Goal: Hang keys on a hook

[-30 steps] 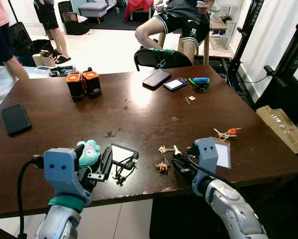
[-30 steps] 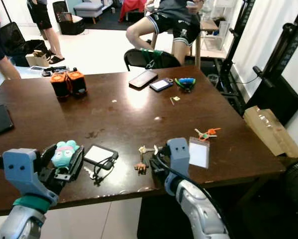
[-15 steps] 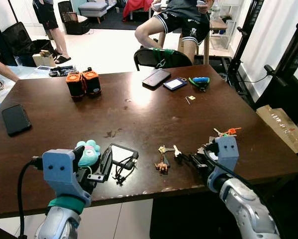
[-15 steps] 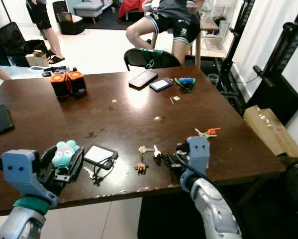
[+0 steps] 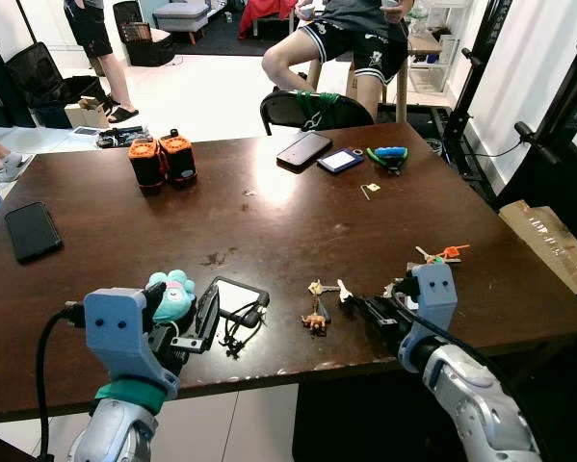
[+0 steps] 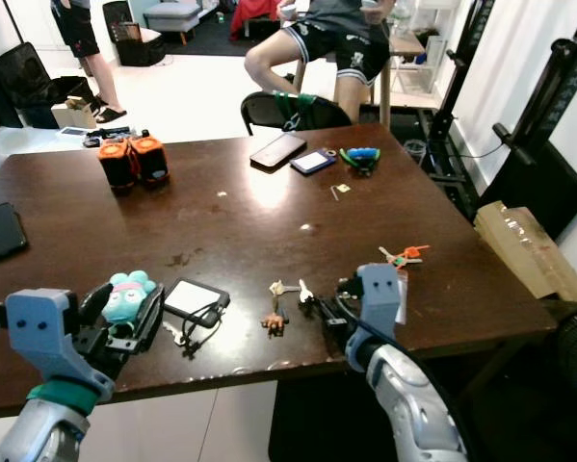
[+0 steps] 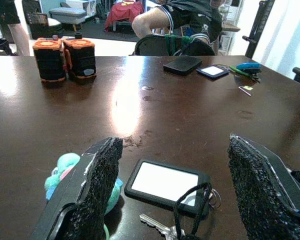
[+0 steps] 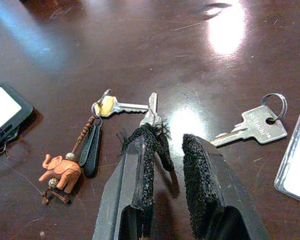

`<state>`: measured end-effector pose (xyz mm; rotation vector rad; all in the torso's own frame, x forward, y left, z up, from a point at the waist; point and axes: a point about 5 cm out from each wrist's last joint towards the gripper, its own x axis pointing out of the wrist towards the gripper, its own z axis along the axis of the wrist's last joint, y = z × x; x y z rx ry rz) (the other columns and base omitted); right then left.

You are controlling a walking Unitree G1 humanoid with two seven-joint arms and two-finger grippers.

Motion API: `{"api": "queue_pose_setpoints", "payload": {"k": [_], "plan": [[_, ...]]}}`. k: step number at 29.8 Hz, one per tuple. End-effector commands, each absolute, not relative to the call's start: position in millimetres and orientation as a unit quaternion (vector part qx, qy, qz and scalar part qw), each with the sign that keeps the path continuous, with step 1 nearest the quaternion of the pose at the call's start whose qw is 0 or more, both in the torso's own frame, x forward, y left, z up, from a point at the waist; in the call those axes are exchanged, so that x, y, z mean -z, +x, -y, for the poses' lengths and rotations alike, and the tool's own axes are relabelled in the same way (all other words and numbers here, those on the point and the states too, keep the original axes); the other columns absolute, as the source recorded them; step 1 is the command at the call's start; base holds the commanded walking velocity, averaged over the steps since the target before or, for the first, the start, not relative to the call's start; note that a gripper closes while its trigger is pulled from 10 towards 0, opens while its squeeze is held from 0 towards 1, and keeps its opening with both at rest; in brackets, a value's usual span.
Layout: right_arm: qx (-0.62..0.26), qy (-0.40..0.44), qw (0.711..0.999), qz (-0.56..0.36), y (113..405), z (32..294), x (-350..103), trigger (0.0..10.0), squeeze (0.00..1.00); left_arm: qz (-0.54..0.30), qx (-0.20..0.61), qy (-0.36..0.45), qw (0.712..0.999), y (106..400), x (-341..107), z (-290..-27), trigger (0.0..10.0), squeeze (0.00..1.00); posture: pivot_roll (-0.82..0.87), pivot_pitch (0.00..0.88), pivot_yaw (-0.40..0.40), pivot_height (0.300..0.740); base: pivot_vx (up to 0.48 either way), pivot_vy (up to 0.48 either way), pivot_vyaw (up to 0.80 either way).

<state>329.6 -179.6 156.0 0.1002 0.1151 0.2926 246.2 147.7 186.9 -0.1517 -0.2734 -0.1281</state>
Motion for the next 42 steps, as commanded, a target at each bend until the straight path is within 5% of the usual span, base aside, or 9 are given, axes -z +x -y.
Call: {"api": "queue_pose_setpoints", "payload": {"k": [1,27,28,29,33,34,42], "plan": [[-0.156,0.057,0.984,-0.065,329.5,174.0,-152.0,10.0,0.00,0.132,0.064,-0.073,0.986,244.3,-186.6,-149.4,10.0,0.00,-0.14,0.160,0.146,0.740,0.000,0.000,0.00],[-0.164,0.072,0.981,-0.081,337.3,161.1,-146.6,10.0,0.00,0.123,0.083,-0.076,0.986,242.8,-187.7,-145.3,10.0,0.00,-0.12,0.176,0.153,0.740,0.000,0.000,0.00],[-0.165,0.073,0.980,-0.083,337.0,161.1,-145.8,9.3,0.00,0.122,0.087,-0.076,0.986,242.9,-187.7,-144.3,10.0,0.00,-0.12,0.176,0.153,0.740,0.000,0.000,0.00],[-0.166,0.074,0.980,-0.084,336.7,161.2,-145.1,2.7,0.00,0.121,0.090,-0.077,0.986,243.0,-187.6,-143.4,10.0,0.00,-0.12,0.176,0.153,0.740,0.000,0.000,0.00],[-0.166,0.074,0.980,-0.084,336.7,161.2,-145.1,2.7,0.00,0.121,0.090,-0.077,0.986,243.0,-187.6,-143.4,10.0,0.00,-0.12,0.176,0.153,0.740,0.000,0.000,0.00],[-0.166,0.075,0.979,-0.086,336.6,161.3,-144.4,0.0,0.00,0.120,0.092,-0.077,0.985,243.0,-187.6,-142.8,10.0,0.00,-0.12,0.176,0.153,0.740,0.000,0.000,0.00],[-0.165,0.076,0.979,-0.088,336.5,162.1,-143.4,0.0,0.00,0.117,0.096,-0.077,0.985,242.6,-187.1,-142.1,10.0,0.00,-0.12,0.176,0.153,0.740,0.000,0.000,0.00]]}}
